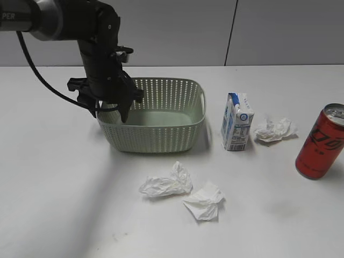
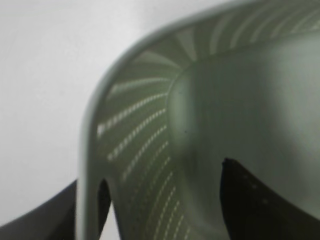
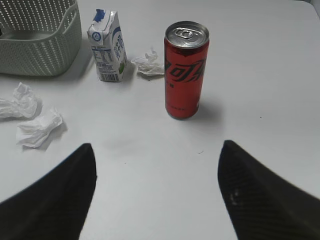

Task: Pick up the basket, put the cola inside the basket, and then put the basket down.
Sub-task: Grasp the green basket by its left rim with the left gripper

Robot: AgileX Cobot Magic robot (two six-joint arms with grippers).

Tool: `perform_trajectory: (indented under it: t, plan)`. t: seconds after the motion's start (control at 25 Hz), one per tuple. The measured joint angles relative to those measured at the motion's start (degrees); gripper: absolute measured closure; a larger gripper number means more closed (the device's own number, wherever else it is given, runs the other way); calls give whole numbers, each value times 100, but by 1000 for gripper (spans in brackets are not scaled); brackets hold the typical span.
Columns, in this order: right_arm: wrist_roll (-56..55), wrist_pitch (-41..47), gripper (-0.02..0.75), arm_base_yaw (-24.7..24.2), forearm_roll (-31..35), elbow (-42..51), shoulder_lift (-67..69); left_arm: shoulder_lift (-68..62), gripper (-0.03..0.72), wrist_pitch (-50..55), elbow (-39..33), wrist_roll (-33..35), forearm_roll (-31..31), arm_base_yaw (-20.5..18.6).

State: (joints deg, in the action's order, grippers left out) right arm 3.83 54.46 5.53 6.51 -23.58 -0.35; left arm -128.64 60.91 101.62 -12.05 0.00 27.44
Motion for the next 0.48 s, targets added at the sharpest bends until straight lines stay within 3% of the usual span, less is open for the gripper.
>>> perform_trajectory:
  t: [0.12,0.2,0.28,0.48]
  plan:
    - [0,0,153,0,0,0,0,0,367,17,7,-50,0,-7]
    - [0,0,153,0,0,0,0,0,540,23,7,-81,-79,-19]
    - [0,0,153,0,0,0,0,0,640,-39,41,-168,-283,-26]
    - [0,0,153,0,0,0,0,0,688,-41,48,-183,-834,-64]
